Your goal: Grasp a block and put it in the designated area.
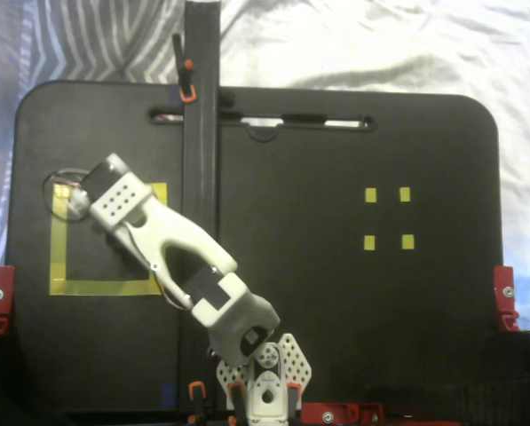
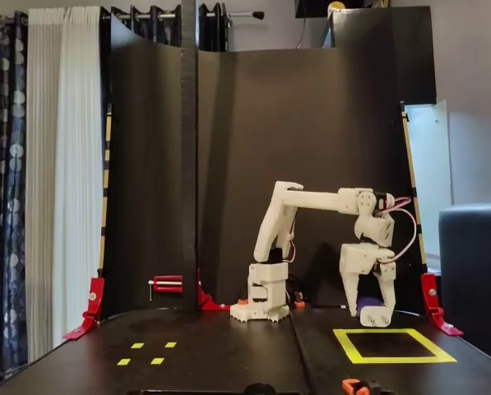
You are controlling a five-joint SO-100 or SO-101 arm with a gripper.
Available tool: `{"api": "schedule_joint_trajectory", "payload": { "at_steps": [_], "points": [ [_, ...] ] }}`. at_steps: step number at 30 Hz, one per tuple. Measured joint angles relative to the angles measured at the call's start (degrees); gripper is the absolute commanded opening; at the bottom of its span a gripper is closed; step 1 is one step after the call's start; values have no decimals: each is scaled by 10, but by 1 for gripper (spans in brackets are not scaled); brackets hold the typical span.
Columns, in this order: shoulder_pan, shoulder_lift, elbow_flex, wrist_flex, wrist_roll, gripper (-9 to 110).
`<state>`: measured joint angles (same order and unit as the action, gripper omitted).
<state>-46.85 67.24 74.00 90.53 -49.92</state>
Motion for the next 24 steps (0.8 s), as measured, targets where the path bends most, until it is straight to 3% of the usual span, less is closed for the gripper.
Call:
{"api": "schedule_joint_trajectory", "payload": {
  "at_steps": [24],
  "points": [
    [-14,-90,-1,-35,4,15]
  ]
}}
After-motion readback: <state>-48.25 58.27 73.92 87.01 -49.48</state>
